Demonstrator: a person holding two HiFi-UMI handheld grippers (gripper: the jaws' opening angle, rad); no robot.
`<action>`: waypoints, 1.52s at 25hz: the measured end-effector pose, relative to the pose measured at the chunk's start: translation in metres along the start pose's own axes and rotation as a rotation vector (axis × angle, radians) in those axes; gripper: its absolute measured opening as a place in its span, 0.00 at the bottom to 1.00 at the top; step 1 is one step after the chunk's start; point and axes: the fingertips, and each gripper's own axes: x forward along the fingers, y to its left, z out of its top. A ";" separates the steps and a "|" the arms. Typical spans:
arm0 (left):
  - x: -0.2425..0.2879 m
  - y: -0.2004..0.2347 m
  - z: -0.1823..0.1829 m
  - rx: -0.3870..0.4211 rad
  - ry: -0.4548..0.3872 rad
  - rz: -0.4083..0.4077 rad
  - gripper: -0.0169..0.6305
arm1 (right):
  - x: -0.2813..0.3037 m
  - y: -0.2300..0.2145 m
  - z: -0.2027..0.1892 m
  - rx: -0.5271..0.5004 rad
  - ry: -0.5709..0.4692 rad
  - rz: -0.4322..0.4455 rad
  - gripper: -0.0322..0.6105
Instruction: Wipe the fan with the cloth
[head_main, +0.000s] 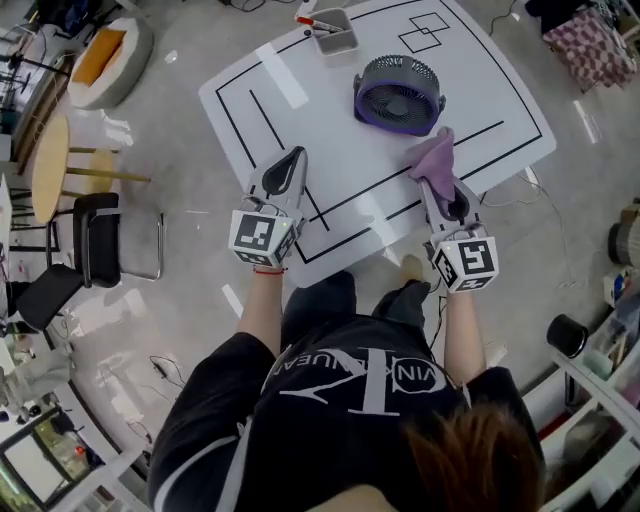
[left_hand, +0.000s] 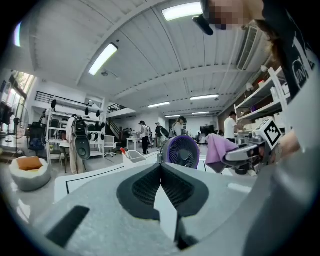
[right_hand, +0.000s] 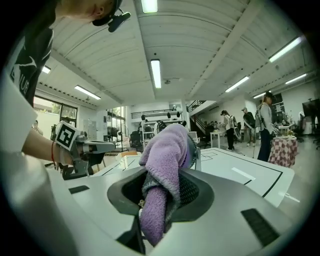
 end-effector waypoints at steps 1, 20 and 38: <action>0.008 0.001 -0.004 0.011 0.006 -0.029 0.04 | 0.005 0.002 0.003 -0.010 -0.013 -0.012 0.22; 0.154 -0.003 -0.070 0.100 0.198 -0.331 0.30 | 0.106 0.032 0.046 -0.437 -0.054 -0.158 0.22; 0.167 -0.013 -0.071 0.047 0.179 -0.320 0.10 | 0.098 -0.023 0.060 -0.710 -0.040 -0.467 0.21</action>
